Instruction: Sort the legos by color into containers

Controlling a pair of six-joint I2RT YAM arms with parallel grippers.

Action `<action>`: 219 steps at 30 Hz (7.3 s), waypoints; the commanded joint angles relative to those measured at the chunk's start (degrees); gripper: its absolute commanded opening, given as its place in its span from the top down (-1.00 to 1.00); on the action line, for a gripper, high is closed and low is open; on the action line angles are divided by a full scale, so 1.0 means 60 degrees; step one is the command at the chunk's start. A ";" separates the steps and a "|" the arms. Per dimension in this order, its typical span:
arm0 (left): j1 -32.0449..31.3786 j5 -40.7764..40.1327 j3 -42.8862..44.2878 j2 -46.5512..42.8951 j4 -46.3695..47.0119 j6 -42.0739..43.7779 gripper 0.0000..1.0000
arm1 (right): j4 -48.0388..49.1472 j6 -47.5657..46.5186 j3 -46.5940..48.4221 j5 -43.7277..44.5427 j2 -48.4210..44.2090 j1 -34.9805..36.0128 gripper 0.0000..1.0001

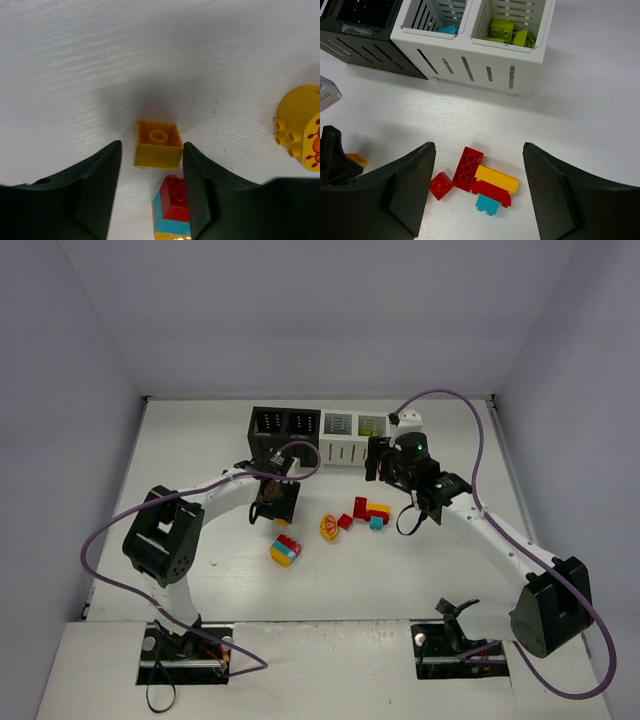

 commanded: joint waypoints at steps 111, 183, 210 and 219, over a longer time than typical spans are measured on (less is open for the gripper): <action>0.1101 -0.2520 0.7177 0.0574 -0.1085 0.0623 1.00 | 0.0012 0.0450 -0.1210 0.0091 -0.2068 -0.1117 -0.32; -0.2765 -0.1521 0.3020 0.0403 0.1216 0.0433 1.00 | -0.0369 0.0933 -0.1752 0.0399 -0.3167 -0.2376 -0.32; 0.0736 -0.1333 0.9877 0.3491 -0.0792 0.1635 0.22 | -0.0369 0.0845 -0.1561 -0.0085 -0.3006 -0.2405 -0.32; 0.0357 -0.1289 0.8721 0.1969 -0.0544 0.1021 -0.36 | -0.0340 0.0845 -0.1547 -0.0070 -0.2801 -0.2406 -0.32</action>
